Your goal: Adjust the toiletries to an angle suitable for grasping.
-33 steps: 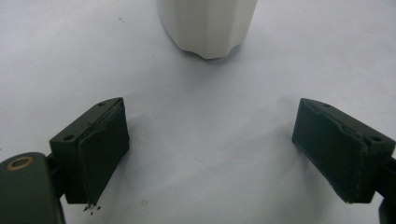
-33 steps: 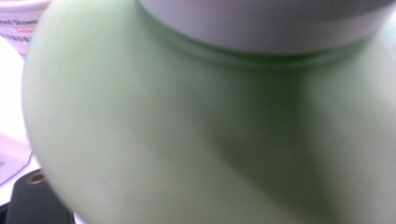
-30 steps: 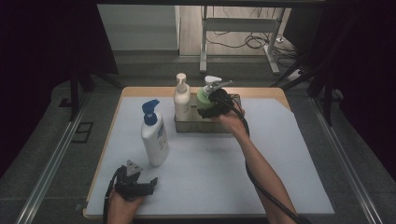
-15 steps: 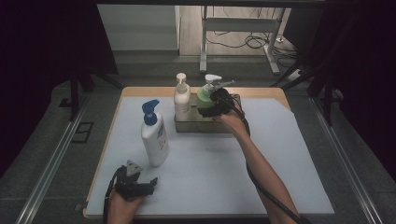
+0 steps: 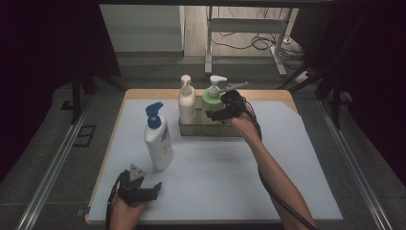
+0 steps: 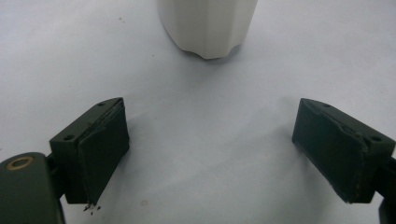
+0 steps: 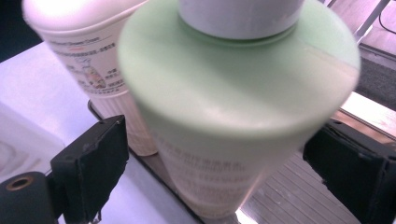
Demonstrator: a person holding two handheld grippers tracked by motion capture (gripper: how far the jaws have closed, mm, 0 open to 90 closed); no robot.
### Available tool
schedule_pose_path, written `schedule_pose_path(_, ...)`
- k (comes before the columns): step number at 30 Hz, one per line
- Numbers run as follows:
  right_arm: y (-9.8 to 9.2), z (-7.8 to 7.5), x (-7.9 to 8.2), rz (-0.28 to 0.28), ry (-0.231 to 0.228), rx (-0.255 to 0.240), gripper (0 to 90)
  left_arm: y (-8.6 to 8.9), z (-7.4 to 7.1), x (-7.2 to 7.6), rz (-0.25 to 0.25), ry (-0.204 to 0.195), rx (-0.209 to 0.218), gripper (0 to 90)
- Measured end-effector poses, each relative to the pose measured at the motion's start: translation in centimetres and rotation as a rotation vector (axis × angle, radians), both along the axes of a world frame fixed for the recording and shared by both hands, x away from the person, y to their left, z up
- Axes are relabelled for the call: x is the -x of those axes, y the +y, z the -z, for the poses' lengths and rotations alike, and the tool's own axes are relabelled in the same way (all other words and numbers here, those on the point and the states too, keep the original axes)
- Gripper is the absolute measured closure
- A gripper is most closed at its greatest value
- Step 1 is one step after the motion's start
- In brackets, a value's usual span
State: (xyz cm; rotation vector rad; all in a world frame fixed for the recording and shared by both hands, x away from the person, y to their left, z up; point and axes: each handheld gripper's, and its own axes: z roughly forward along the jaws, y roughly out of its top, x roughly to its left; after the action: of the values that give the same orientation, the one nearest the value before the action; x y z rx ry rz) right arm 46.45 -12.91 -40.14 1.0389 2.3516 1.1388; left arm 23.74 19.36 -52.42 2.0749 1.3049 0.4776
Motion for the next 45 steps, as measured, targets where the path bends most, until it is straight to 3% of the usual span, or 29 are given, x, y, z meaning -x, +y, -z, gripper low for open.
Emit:
schedule_pose_path(10, -1.0, -1.1, 1.8, -0.031, -0.029, 0.007, 8.5, 0.0, 0.0, 0.0, -0.001, -0.001, 0.002, 10.5)
schedule_pose_path(26, -3.2, -1.2, 3.6, -0.067, -0.051, 0.012, 12.5, 0.0, 0.0, 0.0, 0.0, -0.001, 0.001, 10.5)
schedule_pose_path(32, -4.6, -0.8, 3.5, -0.02, 0.008, -0.003, 14.6, 0.0, 0.0, 0.0, -0.001, 0.0, 0.0, 10.5)
schedule_pose_path(37, -5.5, -0.4, 3.1, 0.002, 0.017, 0.013, 13.9, 0.0, 0.0, 0.0, -0.001, 0.0, 0.0, 10.5)
schedule_pose_path(39, -5.8, -0.2, 2.8, 0.024, 0.023, 0.007, 17.6, 0.0, 0.0, 0.0, -0.001, 0.0, 0.0, 10.5)
schedule_pose_path(45, -6.3, 0.4, 1.7, 0.083, 0.045, -0.038, 43.1, 0.0, 0.0, 0.0, -0.001, 0.0, 0.0, 10.5)
